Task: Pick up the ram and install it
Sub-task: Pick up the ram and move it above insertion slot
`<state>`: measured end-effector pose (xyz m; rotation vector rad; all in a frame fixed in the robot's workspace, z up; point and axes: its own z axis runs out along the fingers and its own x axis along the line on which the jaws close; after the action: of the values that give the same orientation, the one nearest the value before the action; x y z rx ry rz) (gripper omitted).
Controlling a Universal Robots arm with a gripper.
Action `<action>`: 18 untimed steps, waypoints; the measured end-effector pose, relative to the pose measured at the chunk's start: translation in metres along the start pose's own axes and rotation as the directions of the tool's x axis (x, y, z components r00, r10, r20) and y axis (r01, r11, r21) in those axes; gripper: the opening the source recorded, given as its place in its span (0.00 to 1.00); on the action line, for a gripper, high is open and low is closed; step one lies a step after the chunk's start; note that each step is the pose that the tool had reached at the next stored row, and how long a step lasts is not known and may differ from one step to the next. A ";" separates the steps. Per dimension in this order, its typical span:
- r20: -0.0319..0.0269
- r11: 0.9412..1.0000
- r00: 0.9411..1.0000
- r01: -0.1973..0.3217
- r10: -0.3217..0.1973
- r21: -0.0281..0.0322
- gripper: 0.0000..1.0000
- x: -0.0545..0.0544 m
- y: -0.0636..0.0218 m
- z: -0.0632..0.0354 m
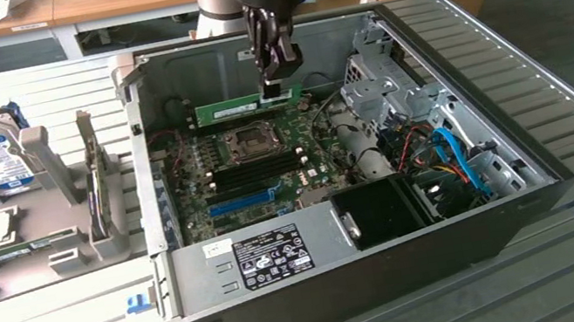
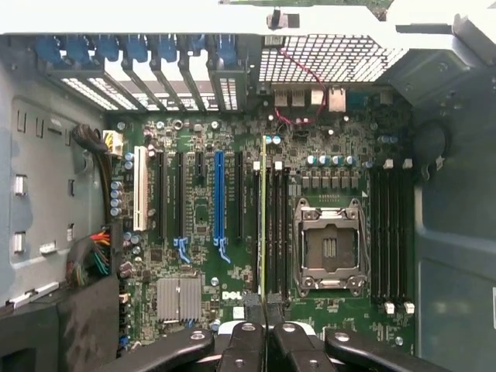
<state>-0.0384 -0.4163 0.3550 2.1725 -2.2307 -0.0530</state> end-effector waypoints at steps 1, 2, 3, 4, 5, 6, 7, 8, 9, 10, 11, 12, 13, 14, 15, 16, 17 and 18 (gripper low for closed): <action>0.000 1.000 1.000 0.000 0.000 0.000 0.11 0.000 -0.0018 -0.0001; 0.000 1.000 1.000 0.000 0.000 0.000 0.11 0.000 -0.0032 -0.0002; 0.000 1.000 1.000 0.000 0.000 0.000 0.11 0.000 -0.0040 -0.0002; 0.000 1.000 1.000 0.000 0.000 0.000 0.11 0.000 -0.0042 -0.0002; 0.000 1.000 1.000 0.000 0.000 0.000 0.11 0.000 -0.0042 -0.0002; 0.000 1.000 1.000 0.000 0.000 0.000 0.11 0.000 -0.0042 -0.0002; 0.000 1.000 1.000 0.000 0.000 0.000 0.11 0.000 -0.0042 0.0000; 0.000 1.000 1.000 0.000 0.000 0.000 0.11 0.000 -0.0043 0.0009; 0.000 1.000 1.000 0.000 0.000 0.000 0.11 0.000 -0.0043 0.0019; 0.000 1.000 1.000 0.000 0.000 0.000 0.11 0.000 -0.0043 0.0031; 0.000 1.000 1.000 0.000 0.000 0.000 0.11 0.000 -0.0044 0.0043; 0.000 1.000 1.000 0.000 0.000 0.000 0.11 0.000 -0.0044 0.0054; 0.000 1.000 1.000 0.000 0.000 0.000 0.11 0.000 -0.0045 0.0065; 0.000 1.000 1.000 0.000 0.000 0.000 0.11 0.000 -0.0046 0.0079; 0.000 1.000 1.000 0.000 0.000 0.000 0.11 0.000 -0.0046 0.0092; 0.000 1.000 1.000 0.000 0.000 0.000 0.11 0.000 -0.0047 0.0101; 0.000 1.000 1.000 0.000 0.000 0.000 0.11 0.000 -0.0047 0.0104; 0.000 1.000 1.000 0.000 0.000 0.000 0.11 0.000 -0.0047 0.0104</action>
<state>-0.0342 -0.4163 0.3445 2.1721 -2.2305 -0.0531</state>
